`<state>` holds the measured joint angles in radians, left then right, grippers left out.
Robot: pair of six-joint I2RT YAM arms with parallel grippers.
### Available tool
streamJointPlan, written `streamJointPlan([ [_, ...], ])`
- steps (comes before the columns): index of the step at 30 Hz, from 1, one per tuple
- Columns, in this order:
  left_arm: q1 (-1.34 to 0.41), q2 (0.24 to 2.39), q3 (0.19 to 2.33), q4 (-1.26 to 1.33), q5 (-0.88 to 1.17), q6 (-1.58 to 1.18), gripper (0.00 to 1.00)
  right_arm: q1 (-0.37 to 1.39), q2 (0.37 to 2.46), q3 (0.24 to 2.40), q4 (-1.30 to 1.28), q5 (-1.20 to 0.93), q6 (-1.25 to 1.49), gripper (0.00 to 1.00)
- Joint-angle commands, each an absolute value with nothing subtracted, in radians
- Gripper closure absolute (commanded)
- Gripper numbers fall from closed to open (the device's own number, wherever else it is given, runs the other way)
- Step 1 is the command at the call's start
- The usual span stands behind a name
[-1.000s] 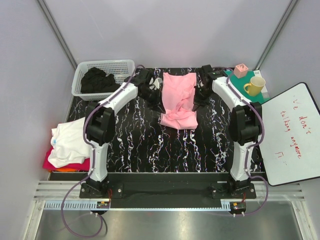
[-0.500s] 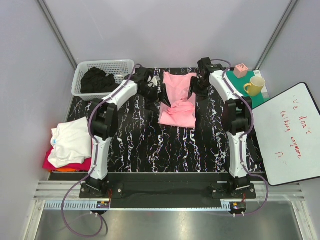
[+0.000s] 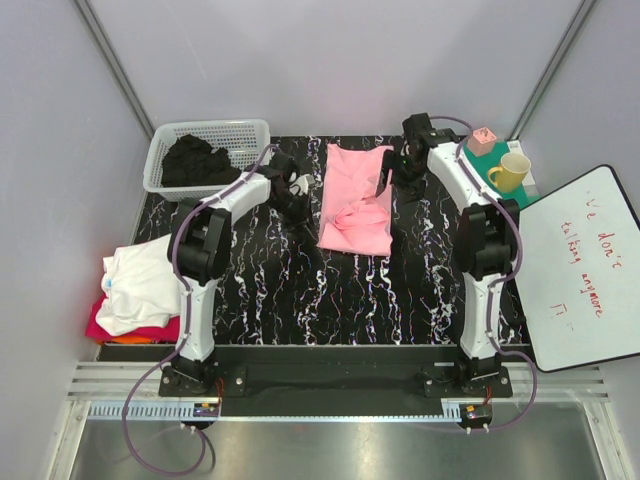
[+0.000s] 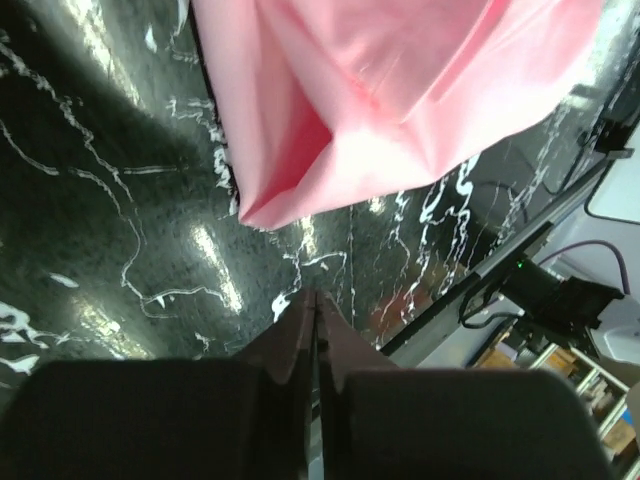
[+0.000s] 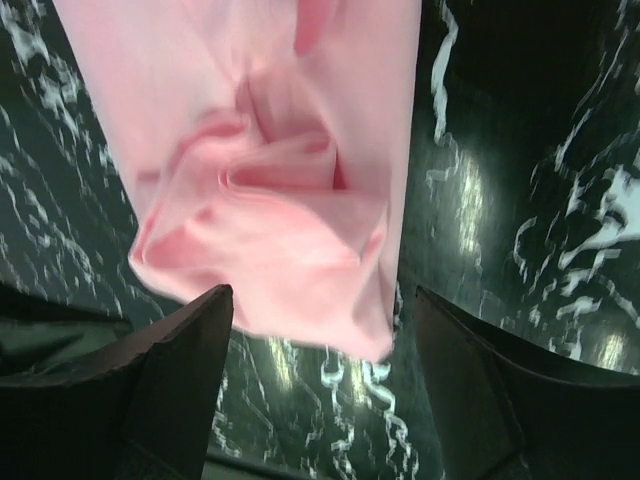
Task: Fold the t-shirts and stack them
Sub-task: Fold the folded rectangular tshirt in 1/3 of the way
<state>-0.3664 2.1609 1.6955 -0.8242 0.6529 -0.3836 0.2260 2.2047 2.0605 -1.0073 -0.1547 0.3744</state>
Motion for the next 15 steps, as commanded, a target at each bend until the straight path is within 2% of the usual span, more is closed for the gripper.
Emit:
streamJointPlan([
  [1,-0.396,2.066,1.680,-0.834,0.614,-0.310,1.00,0.221,2.059,1.883,-0.945,-0.334,0.356,0.24],
  [2,-0.400,2.063,1.681,-0.838,0.591,-0.302,1.00,0.221,2.048,1.812,-0.931,-0.363,0.357,0.34],
  [3,-0.408,2.065,1.692,-0.839,0.583,-0.299,1.00,0.222,2.031,1.780,-0.917,-0.386,0.363,0.39],
  [6,-0.416,2.094,1.735,-0.844,0.578,-0.304,1.00,0.230,2.017,1.700,-0.902,-0.431,0.368,0.39],
  [15,-0.483,2.264,2.011,-0.842,0.543,-0.337,1.00,0.232,1.950,1.663,-0.885,-0.420,0.370,0.06],
])
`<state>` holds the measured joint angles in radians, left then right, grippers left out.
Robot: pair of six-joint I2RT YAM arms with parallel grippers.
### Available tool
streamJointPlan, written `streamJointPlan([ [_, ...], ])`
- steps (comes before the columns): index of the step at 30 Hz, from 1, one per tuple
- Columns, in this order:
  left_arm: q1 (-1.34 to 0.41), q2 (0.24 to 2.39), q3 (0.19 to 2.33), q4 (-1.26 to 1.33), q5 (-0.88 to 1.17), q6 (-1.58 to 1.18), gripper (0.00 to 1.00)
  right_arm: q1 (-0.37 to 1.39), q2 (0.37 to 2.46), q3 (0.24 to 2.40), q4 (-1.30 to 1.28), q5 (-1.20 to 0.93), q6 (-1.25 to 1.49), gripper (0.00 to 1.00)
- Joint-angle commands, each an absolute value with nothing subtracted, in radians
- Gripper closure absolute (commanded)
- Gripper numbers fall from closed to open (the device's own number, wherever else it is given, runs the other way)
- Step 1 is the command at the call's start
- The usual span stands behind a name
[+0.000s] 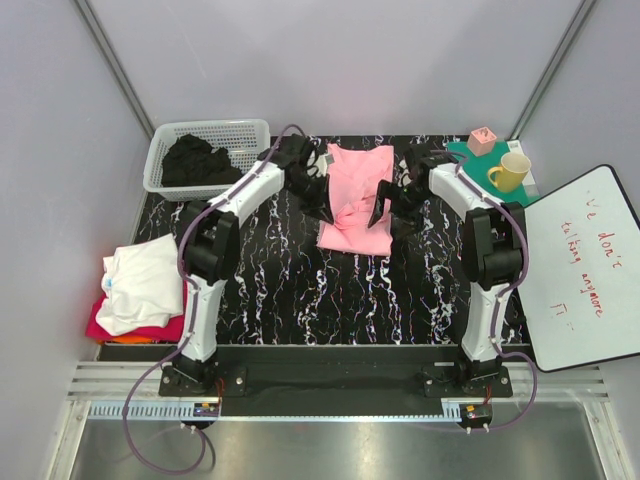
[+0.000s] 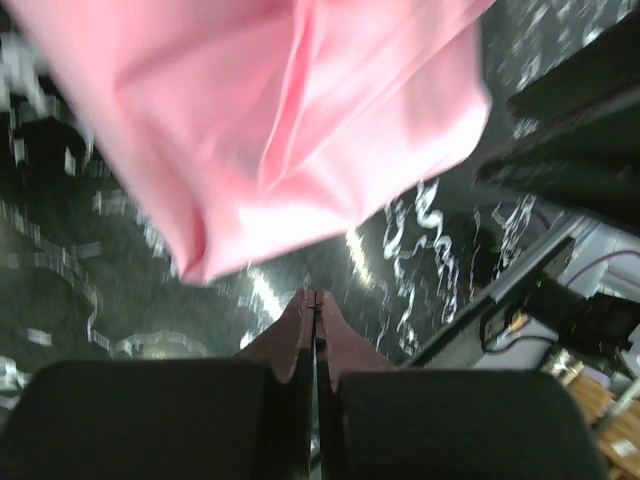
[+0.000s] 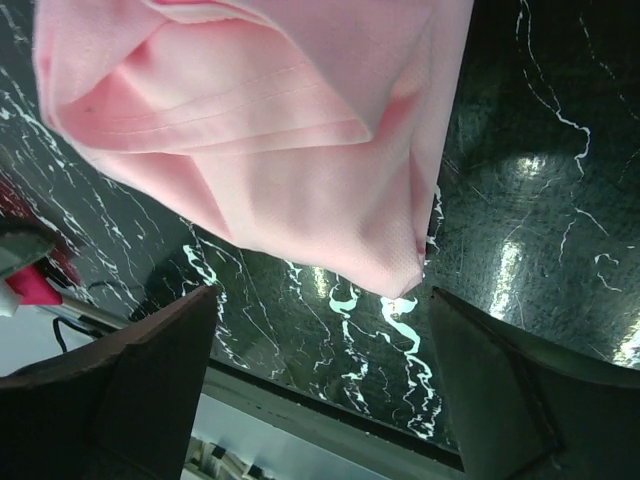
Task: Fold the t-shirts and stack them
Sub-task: Fold the folded rectangular tshirt in 1/3 of the way
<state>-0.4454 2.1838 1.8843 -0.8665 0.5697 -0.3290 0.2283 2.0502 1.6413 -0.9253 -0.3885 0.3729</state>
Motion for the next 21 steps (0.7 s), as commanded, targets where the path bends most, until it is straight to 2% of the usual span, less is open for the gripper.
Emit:
streamJointPlan([
  [1,-0.491,2.281,2.032,-0.838,0.543,-0.344,1.00,0.233,1.950,1.669,-0.887,-0.420,0.370,0.04],
  [9,-0.515,2.365,2.074,-0.801,0.534,-0.387,1.00,0.232,1.940,1.698,-0.903,-0.413,0.376,0.02],
  [21,-0.497,2.528,2.316,-0.764,0.244,-0.459,1.00,0.230,1.876,1.669,-0.953,-0.353,0.342,0.01],
])
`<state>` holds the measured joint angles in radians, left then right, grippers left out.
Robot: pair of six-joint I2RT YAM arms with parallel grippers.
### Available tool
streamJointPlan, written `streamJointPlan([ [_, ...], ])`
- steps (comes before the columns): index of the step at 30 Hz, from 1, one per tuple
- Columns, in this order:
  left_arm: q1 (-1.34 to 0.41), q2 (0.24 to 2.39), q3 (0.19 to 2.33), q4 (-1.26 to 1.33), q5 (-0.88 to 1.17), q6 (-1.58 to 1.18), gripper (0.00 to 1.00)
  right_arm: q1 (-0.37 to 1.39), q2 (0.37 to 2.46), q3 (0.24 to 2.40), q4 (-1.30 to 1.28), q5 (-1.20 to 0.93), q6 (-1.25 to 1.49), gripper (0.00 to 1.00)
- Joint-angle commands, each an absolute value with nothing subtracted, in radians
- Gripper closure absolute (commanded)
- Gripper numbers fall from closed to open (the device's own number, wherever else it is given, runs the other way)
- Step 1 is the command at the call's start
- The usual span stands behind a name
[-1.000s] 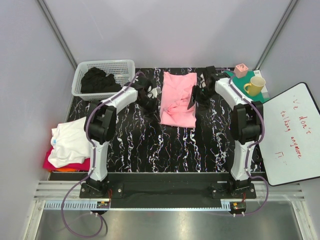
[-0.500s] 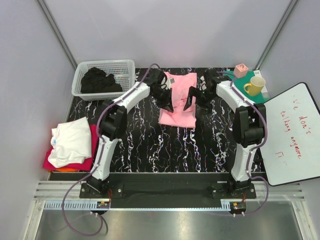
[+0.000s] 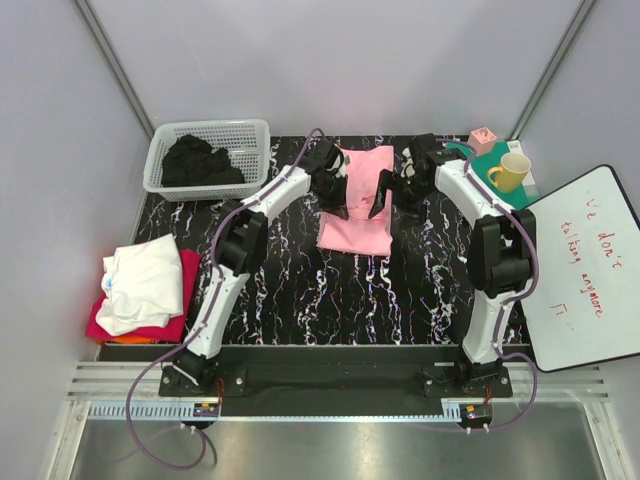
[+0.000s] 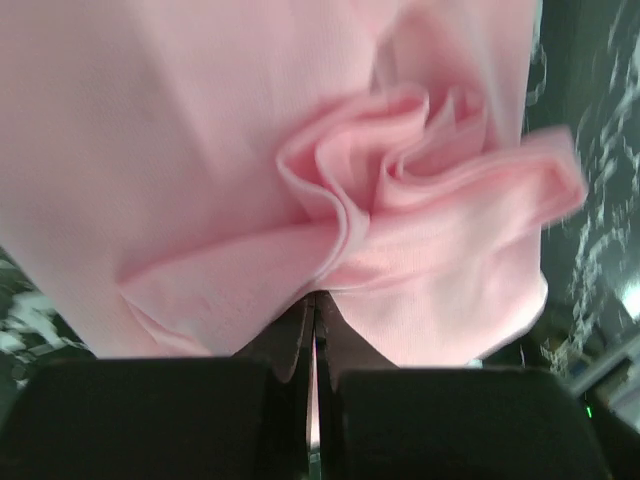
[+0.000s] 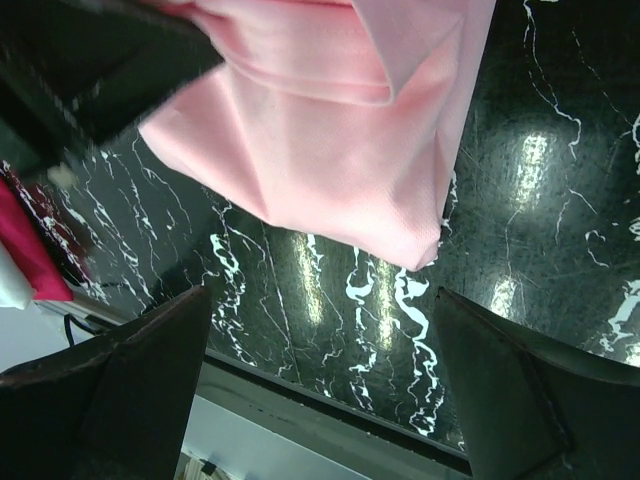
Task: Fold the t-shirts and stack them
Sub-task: Fold the folded rectangular tshirt in 1/3 of the way
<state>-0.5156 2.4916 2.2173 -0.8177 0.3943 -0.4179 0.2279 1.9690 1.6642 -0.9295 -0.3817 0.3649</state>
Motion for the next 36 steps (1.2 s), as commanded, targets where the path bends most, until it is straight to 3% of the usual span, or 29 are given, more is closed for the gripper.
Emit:
streamJointPlan([
  [1,-0.492,2.551,2.354,-0.758,0.232,-0.475,1.00,0.229,1.862,1.661,-0.954,-0.348,0.341,0.01],
  [10,-0.428,2.455,2.375,-0.621,0.161,-0.502,1.00,0.229,1.795,1.545,-0.959,-0.334,0.321,0.00],
  [15,-0.413,2.289,2.115,-0.617,0.263,-0.498,1.00,0.221,1.824,1.525,-0.959,-0.327,0.308,0.00],
  [20,-0.413,2.102,1.795,-0.566,0.377,-0.535,0.47,0.216,1.913,1.552,-0.948,-0.360,0.299,0.00],
  [23,-0.410,2.013,1.605,-0.482,0.393,-0.569,0.29,0.215,1.956,1.578,-0.939,-0.373,0.296,0.00],
  [28,-0.416,2.020,1.514,-0.449,0.462,-0.584,0.11,0.216,2.005,1.586,-0.914,-0.377,0.291,0.00],
  [36,-0.423,2.100,1.549,-0.446,0.495,-0.569,0.05,0.216,2.049,1.560,-0.839,-0.419,0.317,0.00],
])
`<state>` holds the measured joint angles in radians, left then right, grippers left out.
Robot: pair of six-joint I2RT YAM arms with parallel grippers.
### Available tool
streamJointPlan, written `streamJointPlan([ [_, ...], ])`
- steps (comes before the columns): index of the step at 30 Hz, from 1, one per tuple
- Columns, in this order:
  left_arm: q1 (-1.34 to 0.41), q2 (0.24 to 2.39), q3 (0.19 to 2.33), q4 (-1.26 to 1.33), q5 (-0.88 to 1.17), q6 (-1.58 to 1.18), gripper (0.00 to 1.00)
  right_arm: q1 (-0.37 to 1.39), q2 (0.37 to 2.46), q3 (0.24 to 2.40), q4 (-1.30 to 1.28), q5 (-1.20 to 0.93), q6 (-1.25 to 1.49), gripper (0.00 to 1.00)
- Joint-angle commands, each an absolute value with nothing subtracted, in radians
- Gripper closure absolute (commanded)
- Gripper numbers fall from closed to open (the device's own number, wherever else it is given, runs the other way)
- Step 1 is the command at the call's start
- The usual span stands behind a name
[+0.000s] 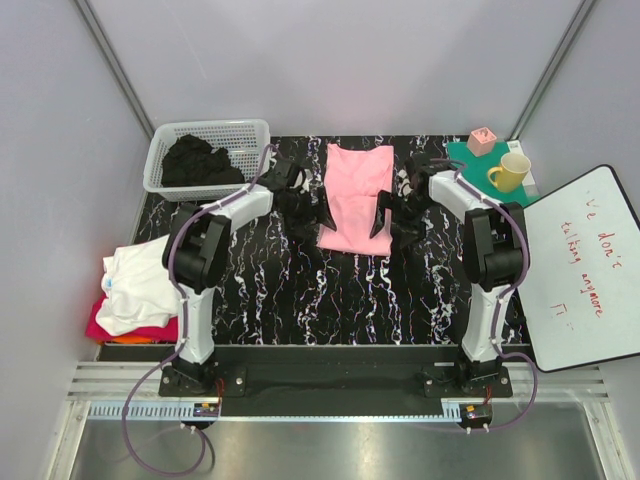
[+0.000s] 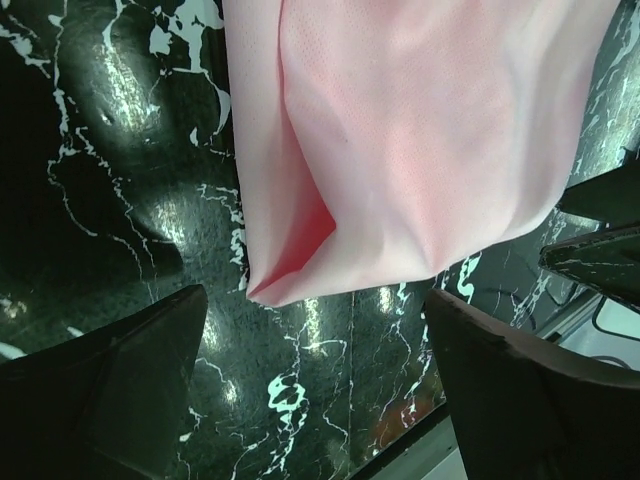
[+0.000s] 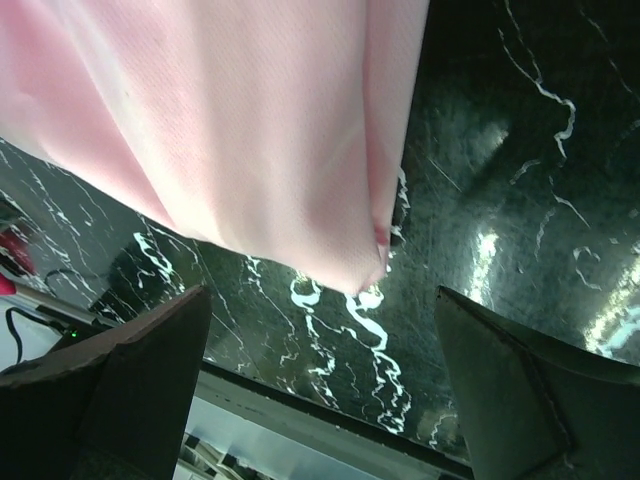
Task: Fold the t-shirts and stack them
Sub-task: Fold the folded rectangular tshirt in 1/3 of the way
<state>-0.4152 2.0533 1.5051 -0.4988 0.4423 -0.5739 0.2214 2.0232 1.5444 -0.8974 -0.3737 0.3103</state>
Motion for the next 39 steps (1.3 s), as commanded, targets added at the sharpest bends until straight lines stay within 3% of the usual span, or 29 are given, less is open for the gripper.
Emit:
streamJointPlan([
  [1,-0.426,2.108,1.554,-0.446,0.495,-0.569,0.06,0.216,2.066,1.562,-0.830,-0.420,0.322,0.00],
  [3,-0.430,2.135,1.574,-0.449,0.512,-0.571,0.13,0.216,2.083,1.575,-0.827,-0.433,0.328,0.00],
  [6,-0.431,2.180,1.598,-0.459,0.532,-0.580,0.51,0.216,2.114,1.592,-0.824,-0.445,0.340,0.00],
  [7,-0.433,2.187,1.601,-0.460,0.534,-0.581,0.68,0.216,2.126,1.594,-0.825,-0.448,0.344,0.03],
  [8,-0.433,2.194,1.606,-0.460,0.535,-0.583,0.93,0.216,2.129,1.598,-0.825,-0.457,0.344,0.08],
  [9,-0.433,2.195,1.605,-0.460,0.529,-0.586,1.00,0.216,2.132,1.601,-0.824,-0.465,0.342,0.14],
  [10,-0.434,2.192,1.605,-0.460,0.526,-0.586,1.00,0.216,2.137,1.603,-0.824,-0.471,0.342,0.23],
  [11,-0.431,2.189,1.603,-0.466,0.523,-0.584,1.00,0.216,2.138,1.606,-0.824,-0.486,0.341,0.43],
  [14,-0.428,2.166,1.588,-0.480,0.520,-0.577,1.00,0.216,2.120,1.598,-0.827,-0.483,0.342,0.70],
  [18,-0.426,2.132,1.516,-0.483,0.538,-0.577,1.00,0.216,2.094,1.569,-0.839,-0.456,0.339,0.82],
  [22,-0.426,2.083,1.439,-0.502,0.552,-0.569,1.00,0.216,2.071,1.529,-0.891,-0.423,0.315,0.85],
  [35,-0.431,1.827,1.115,-0.681,0.555,-0.503,1.00,0.216,1.869,1.200,-0.933,-0.429,0.284,0.80],
  [36,-0.433,1.810,1.097,-0.687,0.554,-0.502,1.00,0.216,1.856,1.171,-0.933,-0.442,0.287,0.78],
  [37,-0.434,1.784,1.068,-0.705,0.554,-0.496,1.00,0.216,1.845,1.158,-0.933,-0.445,0.293,0.65],
  [39,-0.436,1.767,1.065,-0.762,0.540,-0.476,0.98,0.216,1.813,1.134,-0.934,-0.454,0.296,0.50],
])
